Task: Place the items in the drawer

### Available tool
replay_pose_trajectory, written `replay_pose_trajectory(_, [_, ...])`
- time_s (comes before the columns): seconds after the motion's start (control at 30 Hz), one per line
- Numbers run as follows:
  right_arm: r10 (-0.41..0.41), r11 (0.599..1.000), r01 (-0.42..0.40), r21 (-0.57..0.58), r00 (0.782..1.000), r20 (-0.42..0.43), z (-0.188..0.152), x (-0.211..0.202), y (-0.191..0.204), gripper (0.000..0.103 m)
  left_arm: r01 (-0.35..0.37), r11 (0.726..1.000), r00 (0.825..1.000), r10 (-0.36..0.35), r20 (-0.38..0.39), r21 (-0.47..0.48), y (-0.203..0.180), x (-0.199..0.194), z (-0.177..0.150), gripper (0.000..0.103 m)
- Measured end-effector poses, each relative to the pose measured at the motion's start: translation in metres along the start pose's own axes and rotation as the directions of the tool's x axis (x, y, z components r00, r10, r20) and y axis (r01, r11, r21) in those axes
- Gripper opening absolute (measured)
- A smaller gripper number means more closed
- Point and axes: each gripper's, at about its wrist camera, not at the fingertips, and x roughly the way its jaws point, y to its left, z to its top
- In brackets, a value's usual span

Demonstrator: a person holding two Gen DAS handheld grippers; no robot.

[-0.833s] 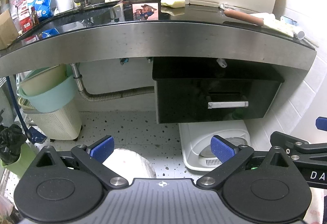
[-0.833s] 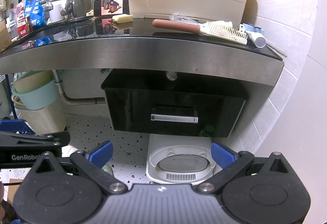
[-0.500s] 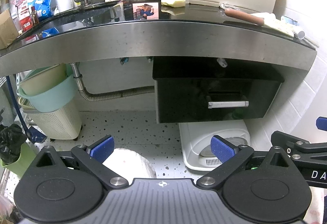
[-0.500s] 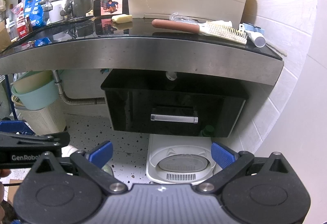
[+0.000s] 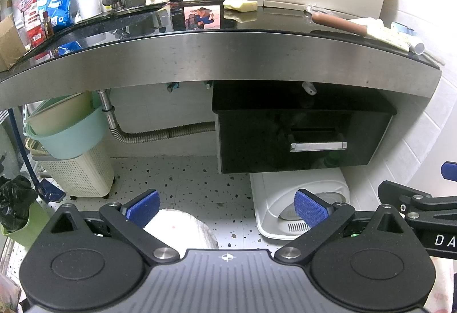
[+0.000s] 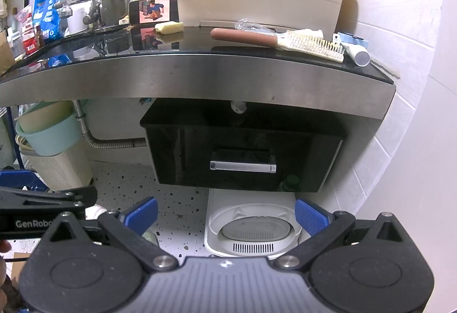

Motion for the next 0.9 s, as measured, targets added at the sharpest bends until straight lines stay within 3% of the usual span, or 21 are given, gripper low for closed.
replay_pose_trajectory(0.9, [-0.008,1.000,0.008,0.001,1.000,0.004,0.0011,-0.0006,0.0026,0.103,-0.004,1.000,1.000,0.004,0.003,0.009,-0.0017,0.0023,0.0028,0.102])
